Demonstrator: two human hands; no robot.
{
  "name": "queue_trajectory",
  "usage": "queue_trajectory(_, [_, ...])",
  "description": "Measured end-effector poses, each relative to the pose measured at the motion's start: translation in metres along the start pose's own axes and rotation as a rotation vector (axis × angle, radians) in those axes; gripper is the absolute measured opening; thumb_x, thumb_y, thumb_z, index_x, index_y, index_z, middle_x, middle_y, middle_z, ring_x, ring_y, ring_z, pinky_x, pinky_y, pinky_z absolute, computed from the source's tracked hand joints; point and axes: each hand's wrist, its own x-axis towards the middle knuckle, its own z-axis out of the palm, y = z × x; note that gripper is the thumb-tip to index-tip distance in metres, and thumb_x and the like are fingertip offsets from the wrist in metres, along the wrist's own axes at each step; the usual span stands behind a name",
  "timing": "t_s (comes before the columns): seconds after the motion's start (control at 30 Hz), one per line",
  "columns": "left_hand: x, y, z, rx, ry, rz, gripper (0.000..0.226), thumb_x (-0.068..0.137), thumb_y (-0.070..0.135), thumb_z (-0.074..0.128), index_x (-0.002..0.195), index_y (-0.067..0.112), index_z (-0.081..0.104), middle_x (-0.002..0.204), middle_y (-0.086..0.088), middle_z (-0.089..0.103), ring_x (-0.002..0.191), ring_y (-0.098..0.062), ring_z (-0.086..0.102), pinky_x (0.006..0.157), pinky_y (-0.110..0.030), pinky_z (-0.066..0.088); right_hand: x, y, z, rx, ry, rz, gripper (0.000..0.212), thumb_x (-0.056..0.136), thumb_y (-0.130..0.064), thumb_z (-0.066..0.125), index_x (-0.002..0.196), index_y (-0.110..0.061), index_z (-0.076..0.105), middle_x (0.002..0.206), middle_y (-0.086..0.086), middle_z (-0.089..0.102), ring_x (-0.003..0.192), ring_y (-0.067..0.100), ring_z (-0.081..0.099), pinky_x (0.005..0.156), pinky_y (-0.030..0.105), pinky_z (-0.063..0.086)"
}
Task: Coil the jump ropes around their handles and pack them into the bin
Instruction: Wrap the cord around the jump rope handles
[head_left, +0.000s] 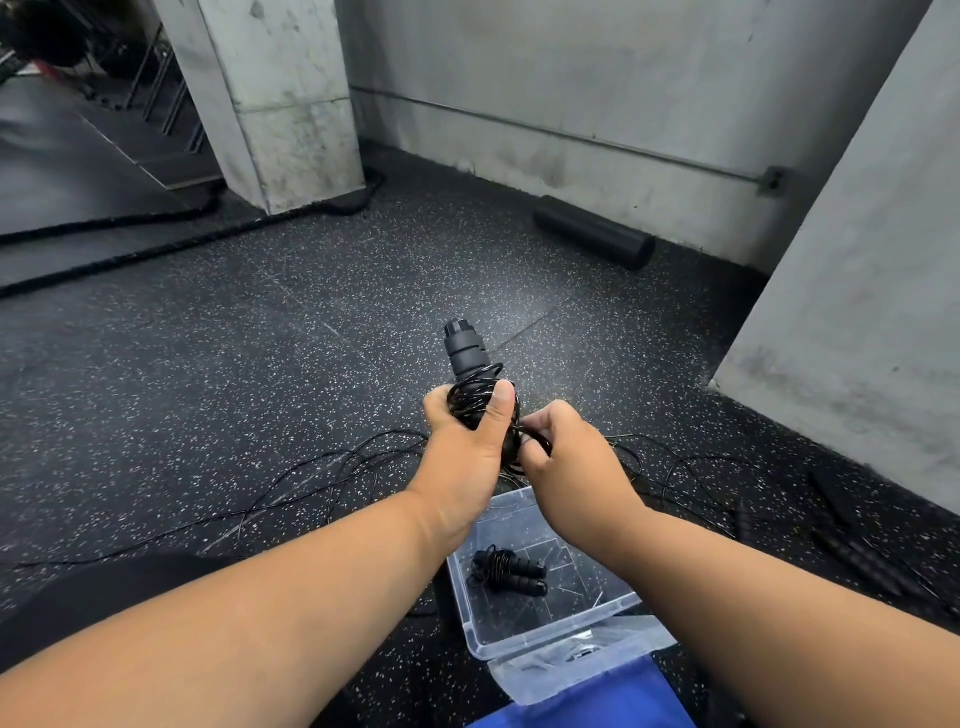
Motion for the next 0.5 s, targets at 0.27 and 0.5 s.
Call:
queue_trajectory(0.27, [0.001,0.002,0.002,-0.109,0.082,-0.016,0.07,0.077,0.057,0.07,0.128,0.022,0.039,0.111,0.002,0.065,0.094,-0.007,0.063,0.086,-0.026,0.051,0.008,0.002,0.002,0.512,-0.04,0.185,0.01,0.086,-0.004,0.073,0.09,-0.012,0.077,0.09,0.014,0.079,0.078,0.02,0.068,0.08,0.039,0.057])
queue_trajectory(0.5, [-0.002,-0.003,0.003,-0.036,0.144,-0.006,0.079,0.073,0.058,0.075,0.129,0.017,0.038,0.106,0.004,0.069,0.093,-0.005,0.067,0.087,-0.025,0.052,0.016,0.008,-0.003,0.397,-0.128,0.175,0.02,0.087,-0.003,0.067,0.092,-0.016,0.082,0.088,0.013,0.079,0.079,0.024,0.071,0.089,0.053,0.059])
